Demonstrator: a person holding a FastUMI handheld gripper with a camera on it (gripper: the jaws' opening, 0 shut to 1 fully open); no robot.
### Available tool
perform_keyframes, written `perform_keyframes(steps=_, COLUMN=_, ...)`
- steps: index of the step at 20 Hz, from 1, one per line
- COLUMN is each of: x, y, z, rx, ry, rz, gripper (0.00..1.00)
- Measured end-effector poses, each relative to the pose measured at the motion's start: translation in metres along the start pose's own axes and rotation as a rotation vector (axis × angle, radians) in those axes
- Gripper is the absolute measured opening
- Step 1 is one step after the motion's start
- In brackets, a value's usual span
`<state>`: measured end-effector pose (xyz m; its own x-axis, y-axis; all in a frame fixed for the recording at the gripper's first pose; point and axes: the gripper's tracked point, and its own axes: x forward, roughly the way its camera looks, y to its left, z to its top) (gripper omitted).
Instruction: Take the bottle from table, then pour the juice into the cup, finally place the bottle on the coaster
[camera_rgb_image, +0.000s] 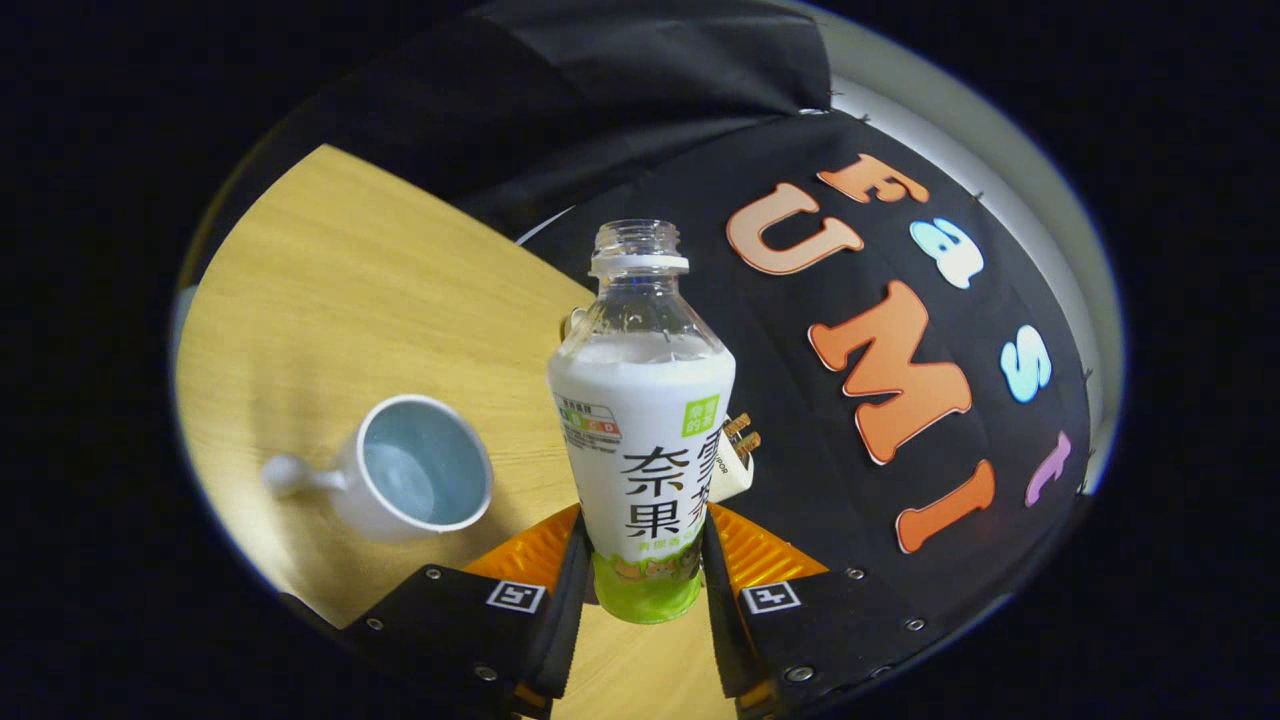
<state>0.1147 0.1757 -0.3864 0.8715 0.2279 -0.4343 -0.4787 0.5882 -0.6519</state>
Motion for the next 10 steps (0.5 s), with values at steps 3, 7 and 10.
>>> perform_keyframes(steps=3, x=0.016, y=-0.017, z=0.0, rx=0.163, ry=-0.037, rz=-0.044, gripper=0.57)
perform_keyframes(steps=7, x=0.041, y=-0.035, z=-0.01, rx=0.395, ry=-0.048, rz=-0.053, gripper=0.57)
perform_keyframes(steps=10, x=0.056, y=-0.046, z=-0.024, rx=0.537, ry=-0.045, rz=-0.067, gripper=0.57)
